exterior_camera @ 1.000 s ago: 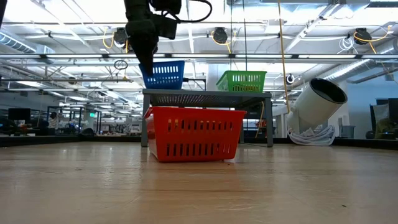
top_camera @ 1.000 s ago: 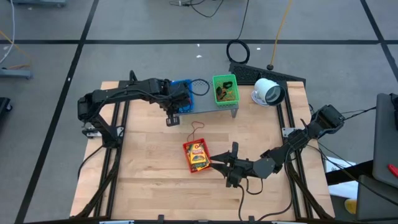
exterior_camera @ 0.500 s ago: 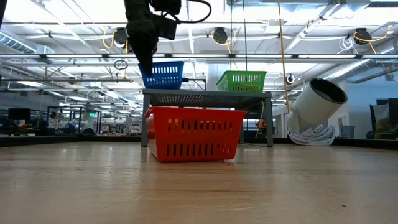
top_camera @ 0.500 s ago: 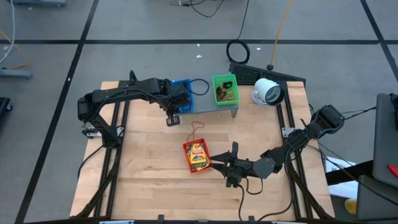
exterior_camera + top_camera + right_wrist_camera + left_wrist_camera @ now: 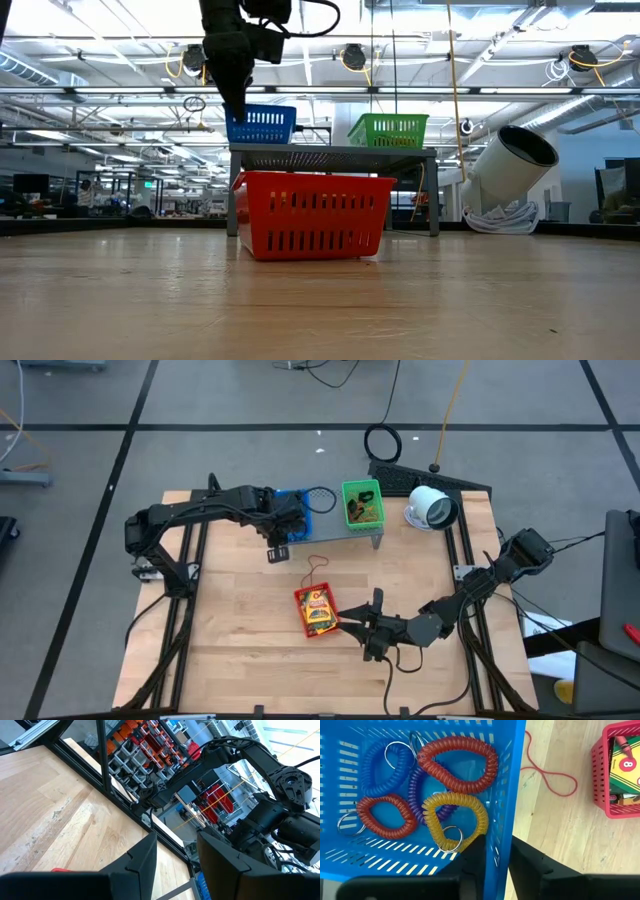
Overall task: Pick & Place Office Desk Supplies
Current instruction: Put the blue bin on the shelf
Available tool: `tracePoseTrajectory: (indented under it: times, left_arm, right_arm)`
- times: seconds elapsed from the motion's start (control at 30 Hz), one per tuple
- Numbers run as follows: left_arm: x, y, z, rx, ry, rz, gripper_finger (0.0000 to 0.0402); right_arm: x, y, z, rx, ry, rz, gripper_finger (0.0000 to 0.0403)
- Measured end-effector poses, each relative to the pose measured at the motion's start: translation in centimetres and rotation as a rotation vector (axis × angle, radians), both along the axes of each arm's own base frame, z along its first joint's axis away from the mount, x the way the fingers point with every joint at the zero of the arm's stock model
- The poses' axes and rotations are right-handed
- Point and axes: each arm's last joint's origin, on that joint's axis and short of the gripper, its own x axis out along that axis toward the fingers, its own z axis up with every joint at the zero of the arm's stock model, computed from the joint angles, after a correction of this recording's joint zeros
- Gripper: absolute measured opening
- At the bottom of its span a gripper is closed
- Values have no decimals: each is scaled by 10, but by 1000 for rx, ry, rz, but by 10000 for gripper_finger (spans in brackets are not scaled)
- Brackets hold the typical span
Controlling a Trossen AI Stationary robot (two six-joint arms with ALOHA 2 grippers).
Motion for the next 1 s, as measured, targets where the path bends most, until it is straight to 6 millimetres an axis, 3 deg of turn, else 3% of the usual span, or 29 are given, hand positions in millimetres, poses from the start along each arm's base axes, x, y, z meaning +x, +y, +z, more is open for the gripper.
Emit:
tracePoseTrajectory:
  times: [0.4, 0.73, 0.87, 1.0]
  left_arm:
    - [3, 1, 1, 9, -26, -3, 132]
    - [3, 1, 1, 10, -28, -4, 135]
    - [3, 1, 1, 9, -25, -3, 115]
    - [2, 1, 1, 9, -25, -2, 61]
  right_arm:
    - [0, 0, 0, 0, 0, 0, 130]
    - [0, 0, 0, 0, 0, 0, 130]
    - [0, 0, 0, 0, 0, 0, 130]
    - [0, 0, 0, 9, -1, 0, 130]
